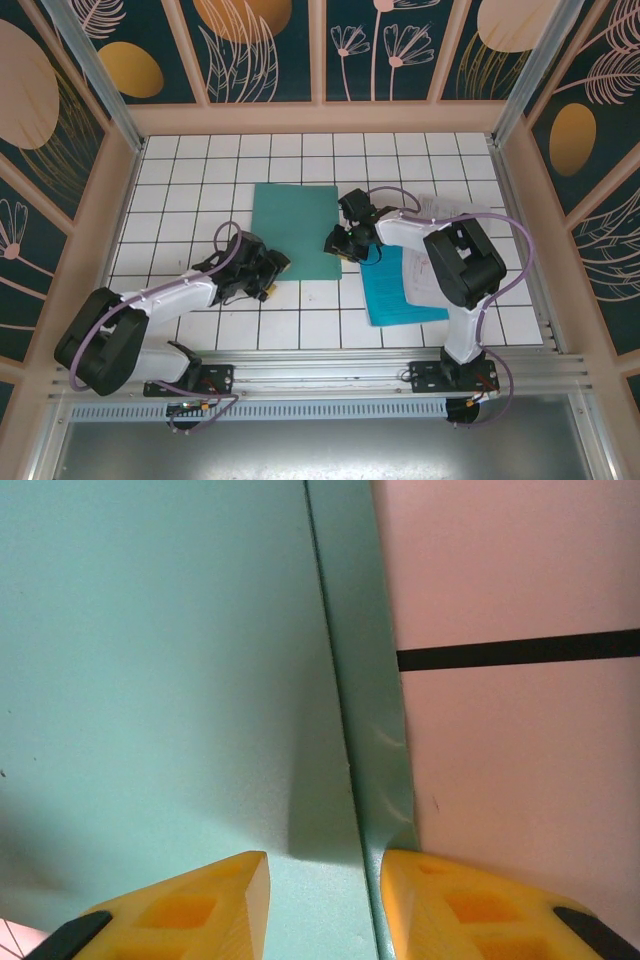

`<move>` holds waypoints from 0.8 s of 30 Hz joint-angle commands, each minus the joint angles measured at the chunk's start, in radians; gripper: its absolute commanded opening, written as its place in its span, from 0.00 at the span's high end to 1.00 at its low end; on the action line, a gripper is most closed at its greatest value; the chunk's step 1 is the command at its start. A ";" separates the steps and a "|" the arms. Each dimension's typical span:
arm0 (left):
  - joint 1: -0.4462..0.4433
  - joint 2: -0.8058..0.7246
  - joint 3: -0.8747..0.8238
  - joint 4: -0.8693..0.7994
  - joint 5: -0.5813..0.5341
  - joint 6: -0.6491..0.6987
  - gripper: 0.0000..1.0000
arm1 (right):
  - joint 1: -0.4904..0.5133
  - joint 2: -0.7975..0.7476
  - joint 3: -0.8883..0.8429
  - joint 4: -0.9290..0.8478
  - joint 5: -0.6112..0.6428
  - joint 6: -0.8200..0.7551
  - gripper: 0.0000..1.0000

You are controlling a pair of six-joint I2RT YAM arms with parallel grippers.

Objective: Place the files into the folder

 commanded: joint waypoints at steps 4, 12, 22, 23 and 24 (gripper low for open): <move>-0.005 0.024 -0.034 0.174 -0.009 -0.086 0.35 | -0.006 0.047 -0.045 -0.056 0.013 0.002 0.62; -0.006 0.010 -0.019 0.099 -0.016 -0.102 0.35 | -0.013 0.045 -0.048 -0.054 0.009 0.000 0.61; -0.007 0.019 0.006 -0.005 -0.017 -0.115 0.31 | -0.013 0.051 -0.049 -0.052 0.007 -0.002 0.61; -0.007 0.026 0.003 0.013 -0.020 -0.117 0.31 | -0.014 0.051 -0.047 -0.052 0.006 -0.001 0.61; -0.007 0.035 0.003 0.027 -0.025 -0.117 0.31 | -0.014 0.052 -0.047 -0.053 0.006 -0.001 0.61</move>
